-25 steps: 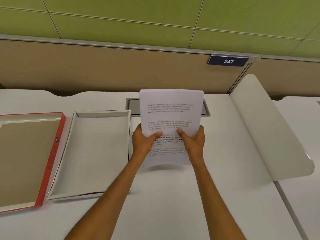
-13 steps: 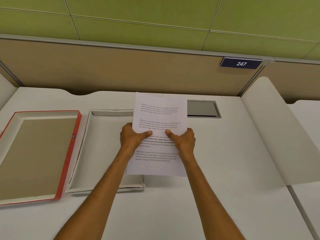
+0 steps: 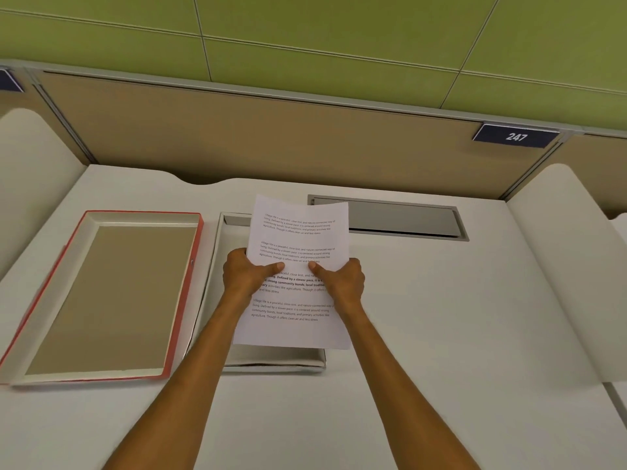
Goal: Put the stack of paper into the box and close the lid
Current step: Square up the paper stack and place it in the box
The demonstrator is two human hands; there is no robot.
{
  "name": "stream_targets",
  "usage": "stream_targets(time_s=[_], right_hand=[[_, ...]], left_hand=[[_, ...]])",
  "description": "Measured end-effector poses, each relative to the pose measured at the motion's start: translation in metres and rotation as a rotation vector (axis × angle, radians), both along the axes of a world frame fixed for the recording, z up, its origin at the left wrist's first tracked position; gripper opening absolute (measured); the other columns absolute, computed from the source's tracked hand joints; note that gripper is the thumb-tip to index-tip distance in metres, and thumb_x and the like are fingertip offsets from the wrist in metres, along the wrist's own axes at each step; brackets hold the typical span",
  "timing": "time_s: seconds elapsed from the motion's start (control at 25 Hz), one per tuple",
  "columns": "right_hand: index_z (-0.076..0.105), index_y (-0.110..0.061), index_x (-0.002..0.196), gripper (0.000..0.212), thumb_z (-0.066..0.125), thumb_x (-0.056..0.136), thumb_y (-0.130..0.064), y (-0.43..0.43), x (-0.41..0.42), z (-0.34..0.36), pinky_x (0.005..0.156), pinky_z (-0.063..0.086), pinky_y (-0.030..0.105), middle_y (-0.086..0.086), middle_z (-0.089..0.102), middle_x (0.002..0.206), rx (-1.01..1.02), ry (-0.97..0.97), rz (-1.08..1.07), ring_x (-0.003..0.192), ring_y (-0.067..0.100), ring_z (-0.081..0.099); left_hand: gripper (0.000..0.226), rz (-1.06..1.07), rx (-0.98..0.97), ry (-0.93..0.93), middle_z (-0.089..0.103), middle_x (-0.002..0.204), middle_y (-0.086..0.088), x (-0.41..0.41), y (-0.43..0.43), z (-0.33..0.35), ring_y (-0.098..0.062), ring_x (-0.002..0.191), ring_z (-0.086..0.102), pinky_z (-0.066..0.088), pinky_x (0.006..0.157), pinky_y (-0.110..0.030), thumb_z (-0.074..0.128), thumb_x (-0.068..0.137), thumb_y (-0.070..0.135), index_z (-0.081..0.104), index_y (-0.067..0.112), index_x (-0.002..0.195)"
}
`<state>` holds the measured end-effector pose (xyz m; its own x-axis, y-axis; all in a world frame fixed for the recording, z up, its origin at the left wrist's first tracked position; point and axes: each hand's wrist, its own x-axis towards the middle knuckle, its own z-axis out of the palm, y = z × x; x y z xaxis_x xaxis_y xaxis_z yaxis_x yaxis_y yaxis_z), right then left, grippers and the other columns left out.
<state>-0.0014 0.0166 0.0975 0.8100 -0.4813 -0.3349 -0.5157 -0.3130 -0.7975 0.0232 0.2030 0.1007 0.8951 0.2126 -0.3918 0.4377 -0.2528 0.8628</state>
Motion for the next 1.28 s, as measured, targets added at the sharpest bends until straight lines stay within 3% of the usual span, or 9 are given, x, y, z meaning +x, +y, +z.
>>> stream_targets(time_s=[0.24, 0.4, 0.56, 0.76, 0.88, 1.0, 1.28], right_hand=[[0.047, -0.006, 0.117, 0.070, 0.084, 0.070, -0.043, 0.037, 0.004, -0.012, 0.084, 0.056, 0.037, 0.010, 0.064, 0.120, 0.010, 0.046, 0.027, 0.105, 0.028, 0.066], [0.046, -0.006, 0.118, 0.069, 0.083, 0.072, -0.042, 0.050, 0.008, -0.023, 0.087, 0.056, 0.039, 0.012, 0.062, 0.122, 0.003, 0.087, 0.047, 0.108, 0.029, 0.065], [0.046, -0.003, 0.122, 0.067, 0.082, 0.076, -0.036, 0.055, 0.016, -0.036, 0.091, 0.054, 0.040, 0.015, 0.060, 0.127, -0.010, 0.123, 0.090, 0.114, 0.031, 0.062], [0.048, 0.000, 0.125, 0.057, 0.076, 0.083, -0.026, 0.058, 0.026, -0.049, 0.096, 0.053, 0.039, 0.017, 0.056, 0.129, -0.049, 0.140, 0.148, 0.117, 0.032, 0.059], [0.048, 0.000, 0.125, 0.051, 0.072, 0.087, -0.023, 0.060, 0.031, -0.054, 0.094, 0.051, 0.037, 0.018, 0.055, 0.129, -0.076, 0.138, 0.181, 0.117, 0.032, 0.059], [0.047, -0.001, 0.124, 0.046, 0.069, 0.089, -0.022, 0.064, 0.032, -0.059, 0.091, 0.051, 0.034, 0.017, 0.054, 0.129, -0.107, 0.137, 0.201, 0.117, 0.031, 0.058], [0.055, 0.003, 0.110, 0.026, 0.064, 0.091, -0.012, 0.067, 0.032, -0.073, 0.056, 0.041, 0.012, 0.017, 0.058, 0.117, -0.181, 0.148, 0.243, 0.087, 0.017, 0.056]], left_hand=[[0.038, 0.018, -0.010, -0.001, 0.074, 0.113, -0.013, -0.001, 0.033, -0.014, -0.022, 0.082, 0.069, 0.056, 0.065, -0.029, 0.090, 0.067, 0.017, 0.068, 0.012, 0.097], [0.040, 0.024, -0.036, 0.031, 0.072, 0.117, -0.015, 0.002, 0.047, -0.024, -0.029, 0.094, 0.071, 0.060, 0.080, -0.043, 0.086, 0.071, 0.012, 0.067, 0.007, 0.106], [0.030, 0.022, -0.055, 0.029, 0.071, 0.118, -0.017, 0.008, 0.055, -0.035, -0.022, 0.087, 0.068, 0.059, 0.072, -0.036, 0.081, 0.077, 0.008, 0.064, 0.011, 0.101], [0.030, 0.025, -0.062, 0.046, 0.070, 0.121, -0.017, 0.014, 0.059, -0.050, -0.027, 0.094, 0.070, 0.059, 0.074, -0.037, 0.078, 0.081, 0.010, 0.064, 0.009, 0.107], [0.029, 0.033, -0.064, 0.053, 0.070, 0.120, -0.017, 0.016, 0.062, -0.061, -0.023, 0.087, 0.067, 0.053, 0.061, -0.026, 0.079, 0.080, 0.010, 0.064, 0.009, 0.105], [0.033, 0.042, -0.054, 0.067, 0.070, 0.121, -0.017, 0.018, 0.063, -0.070, -0.021, 0.086, 0.065, 0.051, 0.058, -0.023, 0.079, 0.081, 0.012, 0.064, 0.007, 0.109], [0.037, 0.062, -0.056, 0.054, 0.070, 0.121, -0.017, 0.017, 0.064, -0.085, -0.029, 0.098, 0.069, 0.060, 0.082, -0.043, 0.079, 0.081, 0.011, 0.064, 0.005, 0.115]])
